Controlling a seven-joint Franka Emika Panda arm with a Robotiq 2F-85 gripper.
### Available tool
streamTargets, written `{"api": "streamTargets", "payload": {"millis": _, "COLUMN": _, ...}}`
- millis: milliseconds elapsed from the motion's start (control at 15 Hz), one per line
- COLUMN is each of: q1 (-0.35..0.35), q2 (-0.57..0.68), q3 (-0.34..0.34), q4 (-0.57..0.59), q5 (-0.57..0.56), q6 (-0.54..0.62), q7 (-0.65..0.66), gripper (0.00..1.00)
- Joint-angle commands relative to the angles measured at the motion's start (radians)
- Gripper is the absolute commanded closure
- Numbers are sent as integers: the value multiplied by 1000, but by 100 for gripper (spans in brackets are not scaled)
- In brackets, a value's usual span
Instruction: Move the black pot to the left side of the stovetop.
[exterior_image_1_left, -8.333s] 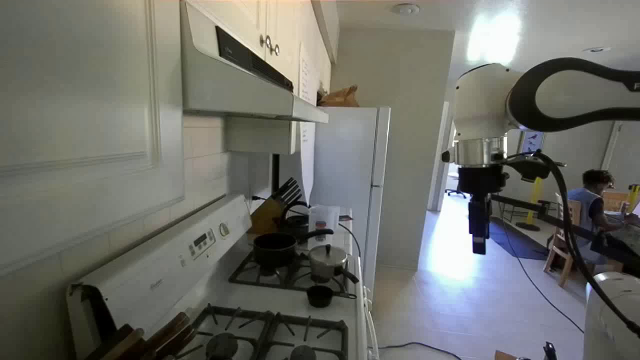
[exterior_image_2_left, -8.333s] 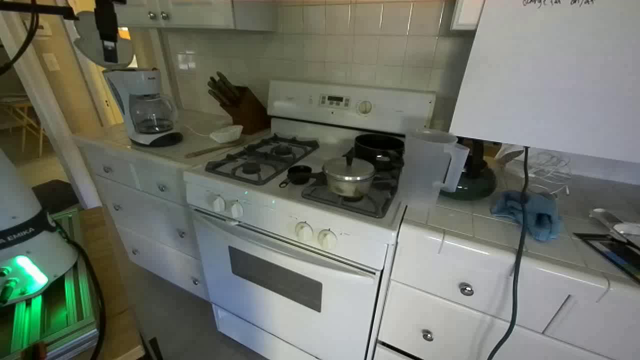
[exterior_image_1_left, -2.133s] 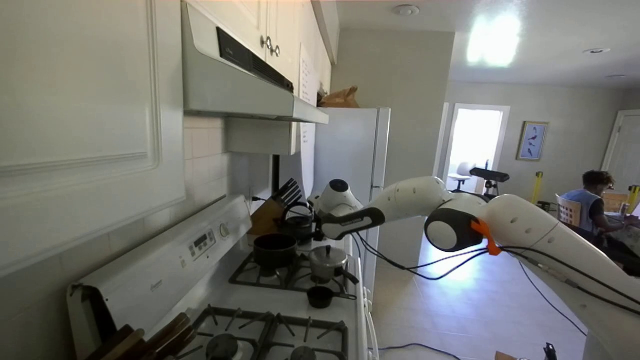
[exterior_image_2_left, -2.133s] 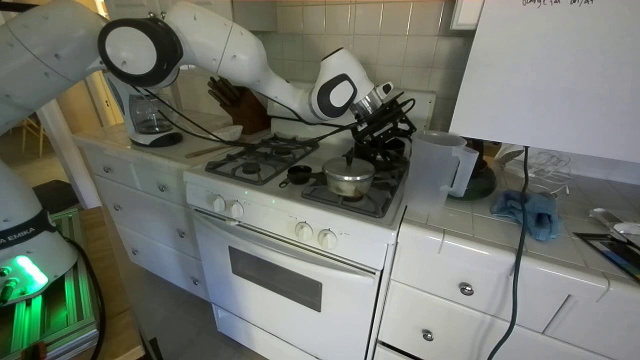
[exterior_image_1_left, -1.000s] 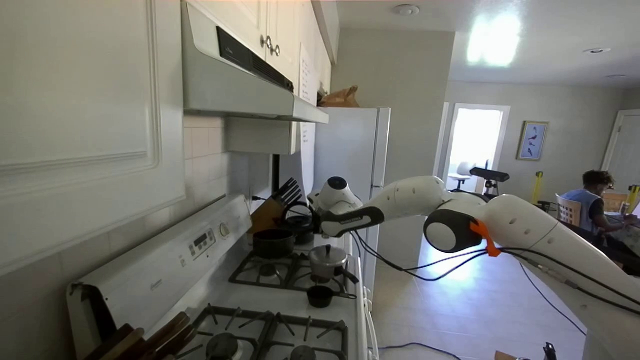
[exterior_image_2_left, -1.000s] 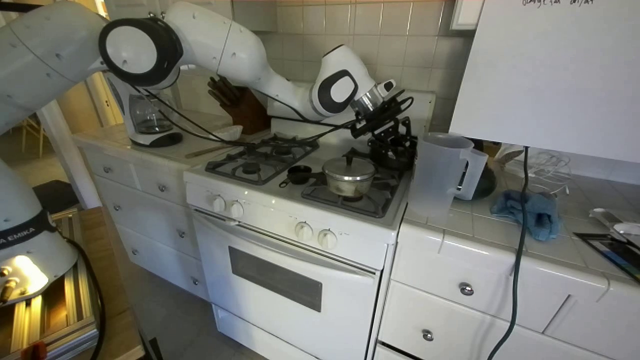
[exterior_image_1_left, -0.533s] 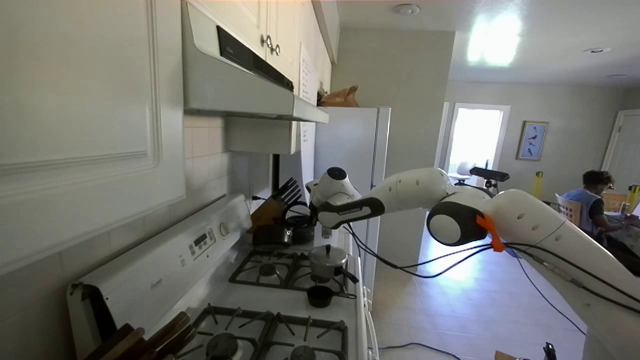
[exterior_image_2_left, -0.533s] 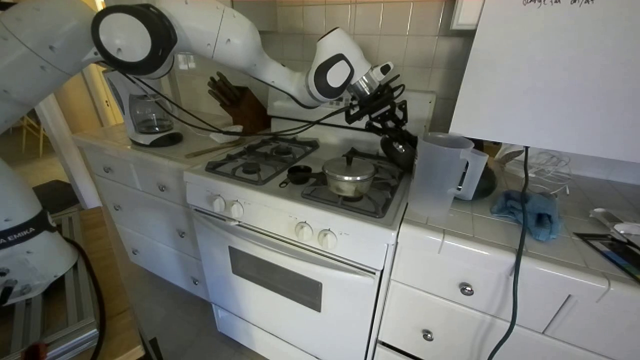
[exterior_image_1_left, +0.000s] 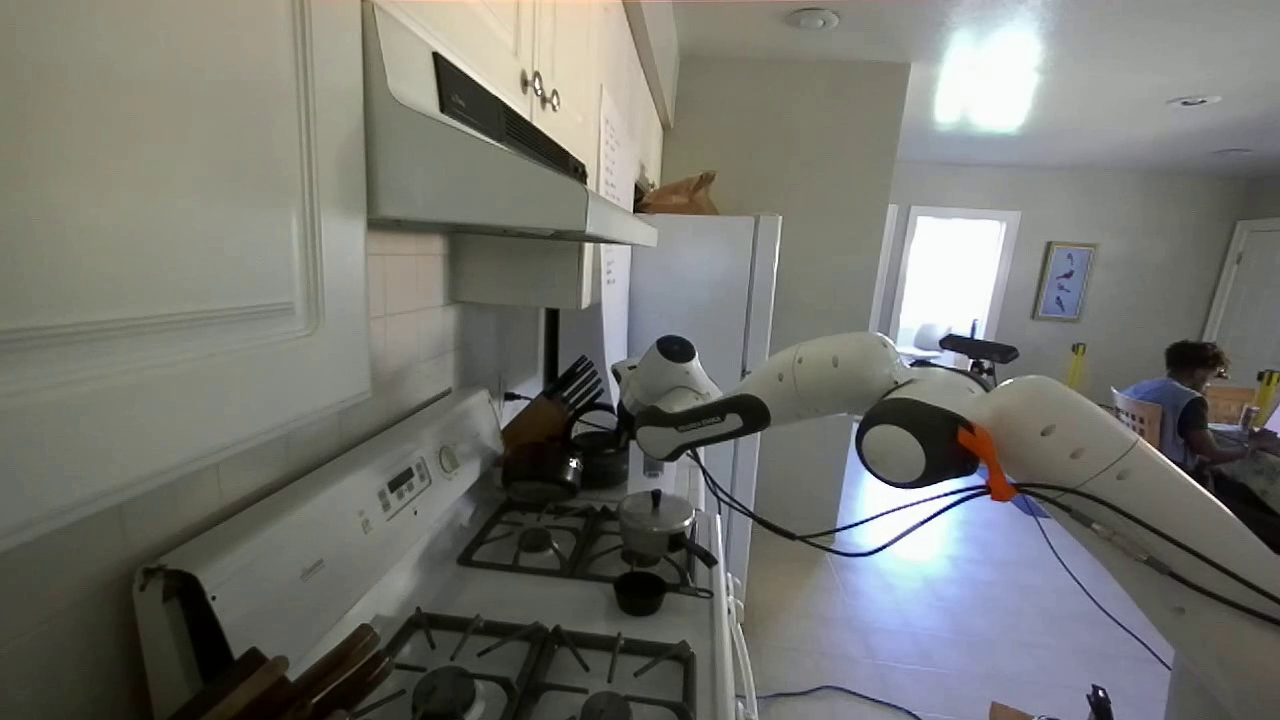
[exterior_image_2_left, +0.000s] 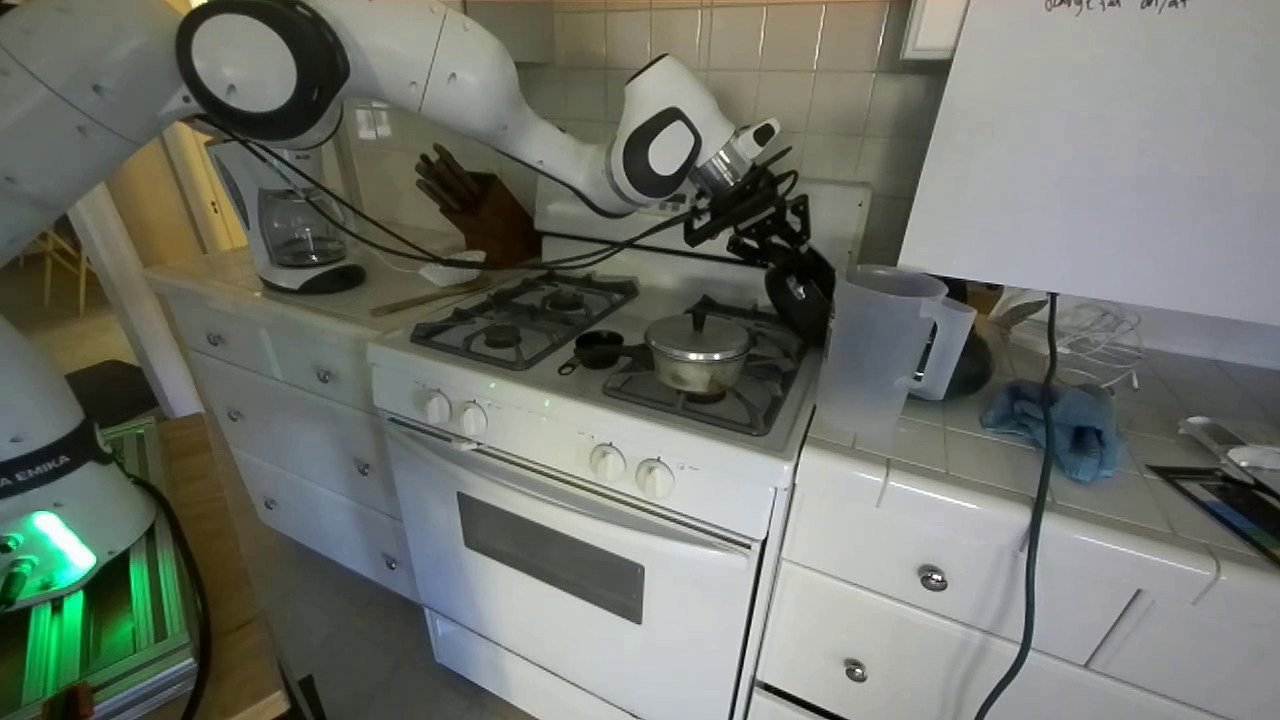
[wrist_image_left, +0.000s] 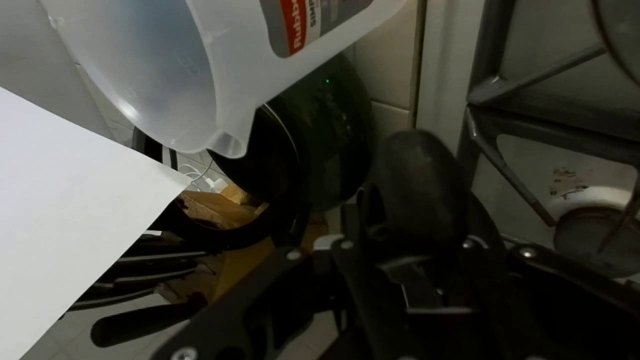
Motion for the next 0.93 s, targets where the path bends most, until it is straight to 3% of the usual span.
{"api": "streamTargets", "payload": {"millis": 0, "q1": 14, "q2": -59, "q3": -22, "q4": -84, "q5": -9, "q6": 30, "q7": 27, "gripper": 92}}
{"api": "streamTargets", "payload": {"millis": 67, "q1": 17, "q2": -66, "q3": -23, "q4": -94, "q5": -9, "q6": 23, "q7": 27, "gripper": 75}}
{"api": "streamTargets", "payload": {"millis": 133, "q1": 18, "q2": -72, "q3": -20, "q4": -103, "q5": -9, "q6": 17, "q7": 22, "gripper": 45}}
{"api": "streamTargets", "payload": {"millis": 200, "q1": 20, "q2": -77, "q3": -20, "q4": -112, "q5": -9, "q6": 20, "q7": 22, "gripper": 45}}
{"api": "streamTargets", "payload": {"millis": 267, "q1": 23, "q2": -85, "q3": -23, "q4": -123, "q5": -12, "q6": 19, "q7": 21, "gripper": 91}}
{"api": "streamTargets", "payload": {"millis": 667, "q1": 51, "q2": -119, "q3": -48, "q4": -172, "q5": -12, "q6": 24, "q7": 57, "gripper": 94}}
{"api": "streamTargets", "payload": {"millis": 867, "q1": 82, "q2": -116, "q3": -100, "q4": -186, "q5": -19, "q6": 102, "q7": 145, "gripper": 93}}
